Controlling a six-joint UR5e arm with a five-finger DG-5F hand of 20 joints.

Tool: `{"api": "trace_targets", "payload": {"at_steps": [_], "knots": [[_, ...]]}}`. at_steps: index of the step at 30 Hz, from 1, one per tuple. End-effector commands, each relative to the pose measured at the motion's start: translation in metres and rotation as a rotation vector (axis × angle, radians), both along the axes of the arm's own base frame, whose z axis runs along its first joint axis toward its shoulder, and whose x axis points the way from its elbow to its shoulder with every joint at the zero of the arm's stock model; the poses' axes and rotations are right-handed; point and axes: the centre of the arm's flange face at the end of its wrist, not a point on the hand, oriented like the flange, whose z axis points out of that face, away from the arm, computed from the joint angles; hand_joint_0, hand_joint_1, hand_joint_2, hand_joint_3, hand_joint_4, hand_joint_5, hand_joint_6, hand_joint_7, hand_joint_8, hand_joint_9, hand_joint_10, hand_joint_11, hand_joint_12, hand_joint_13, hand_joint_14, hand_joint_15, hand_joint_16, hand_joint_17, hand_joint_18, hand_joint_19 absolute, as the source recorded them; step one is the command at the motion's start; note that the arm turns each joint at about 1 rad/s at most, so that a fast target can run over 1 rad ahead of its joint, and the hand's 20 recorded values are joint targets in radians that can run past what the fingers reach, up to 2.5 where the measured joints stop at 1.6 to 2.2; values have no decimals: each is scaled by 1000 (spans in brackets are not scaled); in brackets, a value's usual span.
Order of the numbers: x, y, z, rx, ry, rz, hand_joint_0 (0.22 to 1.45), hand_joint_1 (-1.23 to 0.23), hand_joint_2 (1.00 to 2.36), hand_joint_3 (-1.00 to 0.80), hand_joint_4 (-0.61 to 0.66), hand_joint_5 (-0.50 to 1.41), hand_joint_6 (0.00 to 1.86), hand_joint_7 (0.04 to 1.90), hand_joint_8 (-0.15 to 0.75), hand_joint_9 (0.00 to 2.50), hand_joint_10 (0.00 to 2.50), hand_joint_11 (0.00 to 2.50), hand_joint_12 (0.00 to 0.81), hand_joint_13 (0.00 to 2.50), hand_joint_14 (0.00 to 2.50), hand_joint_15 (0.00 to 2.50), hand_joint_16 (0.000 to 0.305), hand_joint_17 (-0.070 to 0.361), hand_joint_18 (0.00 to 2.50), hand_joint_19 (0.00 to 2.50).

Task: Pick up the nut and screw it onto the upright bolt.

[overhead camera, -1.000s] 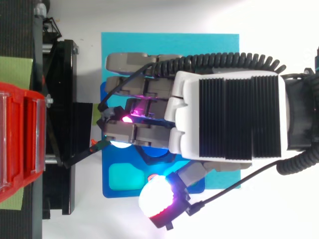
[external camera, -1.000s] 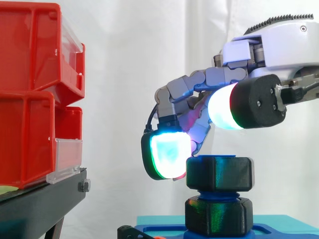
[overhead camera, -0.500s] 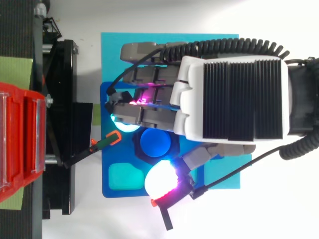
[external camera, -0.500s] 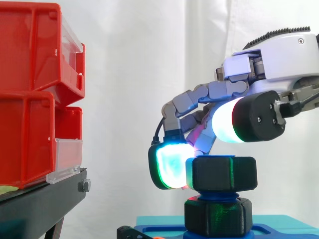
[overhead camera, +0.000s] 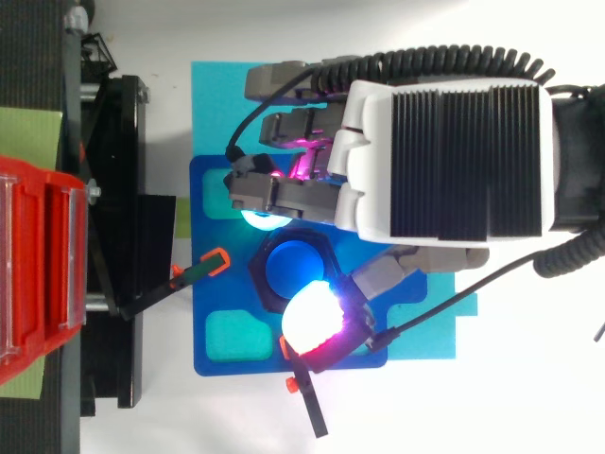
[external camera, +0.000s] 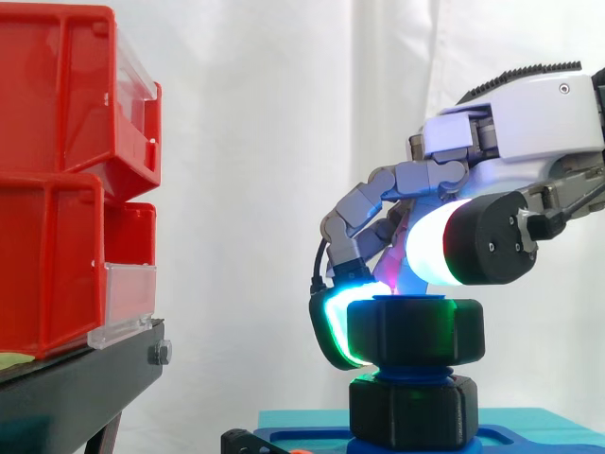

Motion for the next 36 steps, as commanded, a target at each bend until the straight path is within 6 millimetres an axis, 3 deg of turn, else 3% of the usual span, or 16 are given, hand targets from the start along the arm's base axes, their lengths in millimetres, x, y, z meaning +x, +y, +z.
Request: {"api": "trace_targets", "payload": {"at_steps": [1, 6, 7, 9, 10, 11, 14, 24, 31, 36], "knots": [[0, -2, 1, -3, -4, 4, 543, -248, 1000, -500, 105, 8, 752, 1106, 269, 1233, 0, 0, 178, 953, 1, 0, 16, 35, 571, 0], [2, -4, 5, -2, -15, 1, 540, -235, 1000, -500, 116, 8, 730, 1117, 273, 1251, 0, 0, 178, 959, 1, 0, 16, 36, 578, 0], [5, -6, 17, 1, -36, 3, 538, -230, 1000, -500, 126, 9, 692, 1179, 277, 1246, 0, 0, 181, 955, 0, 0, 16, 37, 578, 0], [7, -7, 25, 2, -50, 7, 534, -219, 1000, -500, 169, 10, 613, 1292, 281, 1236, 0, 0, 189, 942, 0, 0, 17, 38, 561, 0], [8, -6, 27, 1, -53, 12, 530, -211, 1000, -500, 172, 17, 521, 1452, 281, 1220, 0, 0, 194, 930, 0, 0, 18, 40, 549, 0], [8, -7, 29, 1, -56, 14, 529, -207, 1000, -500, 179, 16, 501, 1455, 281, 1201, 0, 0, 197, 921, 0, 0, 18, 40, 549, 0], [9, -7, 31, 0, -64, 25, 526, -199, 1000, -500, 157, -15, 505, 1345, 276, 1167, 0, 0, 199, 898, 1, 0, 19, 43, 538, 0], [12, 0, 35, 2, -94, 34, 521, -190, 1000, -500, 260, -64, 504, 985, 261, 1106, 0, 0, 200, 868, 0, 0, 22, 49, 531, 0], [14, 17, 13, 9, -131, 46, 518, -188, 1000, -500, 213, -92, 503, 767, 242, 1031, 0, 0, 203, 819, 0, 0, 24, 55, 501, 0], [16, 25, 10, 13, -156, 49, 513, -178, 1000, -500, 202, -99, 502, 700, 219, 897, 0, 0, 207, 706, 0, 0, 25, 56, 392, 0]]}}
